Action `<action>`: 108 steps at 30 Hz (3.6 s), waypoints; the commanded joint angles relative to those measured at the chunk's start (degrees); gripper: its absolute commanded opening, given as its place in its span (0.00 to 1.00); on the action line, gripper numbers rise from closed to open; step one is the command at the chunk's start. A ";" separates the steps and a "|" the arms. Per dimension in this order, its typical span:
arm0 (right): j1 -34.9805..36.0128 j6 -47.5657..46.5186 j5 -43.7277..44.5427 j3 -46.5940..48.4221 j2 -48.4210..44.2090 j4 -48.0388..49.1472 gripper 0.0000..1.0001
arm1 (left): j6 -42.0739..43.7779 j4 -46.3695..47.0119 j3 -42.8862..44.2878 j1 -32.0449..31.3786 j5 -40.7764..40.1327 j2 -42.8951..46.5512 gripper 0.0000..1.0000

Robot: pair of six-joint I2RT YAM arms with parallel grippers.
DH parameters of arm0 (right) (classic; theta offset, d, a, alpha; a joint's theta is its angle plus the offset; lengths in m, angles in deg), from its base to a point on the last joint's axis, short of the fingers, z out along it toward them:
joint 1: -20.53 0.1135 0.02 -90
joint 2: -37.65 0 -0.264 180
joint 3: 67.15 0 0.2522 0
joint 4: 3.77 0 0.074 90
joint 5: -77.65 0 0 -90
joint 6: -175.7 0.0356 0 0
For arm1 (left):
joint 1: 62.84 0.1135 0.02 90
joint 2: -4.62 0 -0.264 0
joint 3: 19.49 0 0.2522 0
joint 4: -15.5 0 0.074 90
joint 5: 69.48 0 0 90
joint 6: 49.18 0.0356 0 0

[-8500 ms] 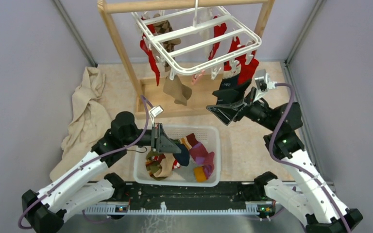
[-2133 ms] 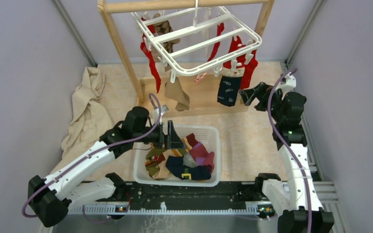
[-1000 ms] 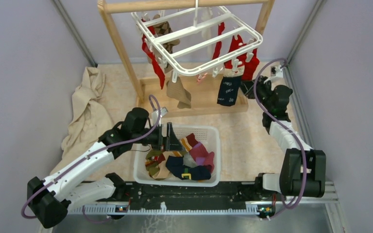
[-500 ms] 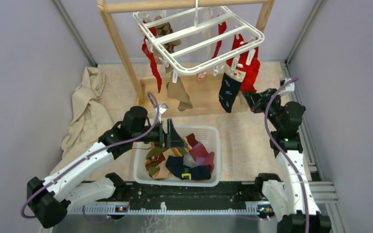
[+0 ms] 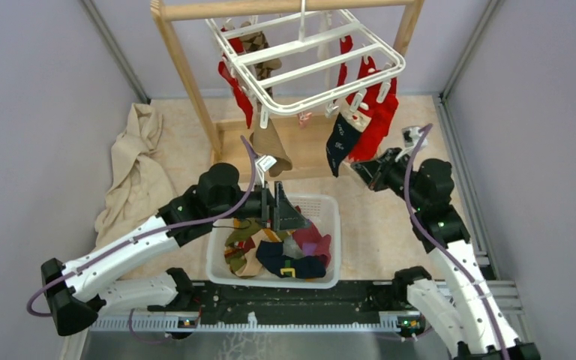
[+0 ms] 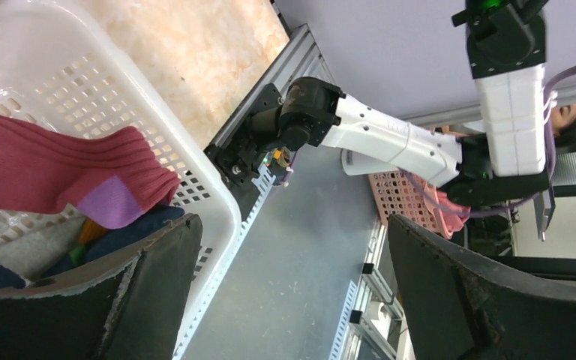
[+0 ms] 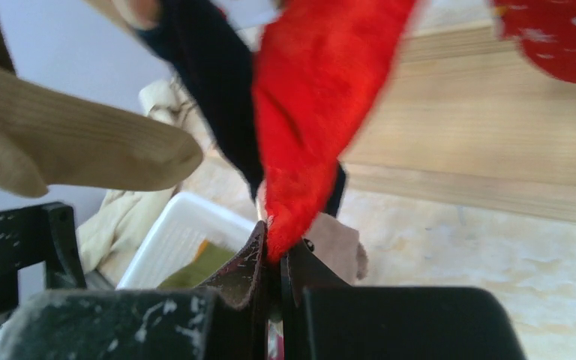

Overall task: Remove the socks clipped to the hanger
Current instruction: Remove the sock from the hanger.

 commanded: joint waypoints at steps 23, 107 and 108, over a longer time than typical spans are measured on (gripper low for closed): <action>49.49 -3.60 27.21 20.45 16.45 -9.84 0.00 | 0.63 -3.54 -4.11 -4.49 -21.95 13.61 0.99; 49.36 -22.46 36.94 16.31 6.61 16.62 0.64 | 2.96 11.49 4.95 21.24 11.90 -6.46 0.00; 49.18 -22.94 36.86 16.30 7.33 17.59 0.64 | 2.75 11.48 5.12 22.14 12.71 -6.60 0.00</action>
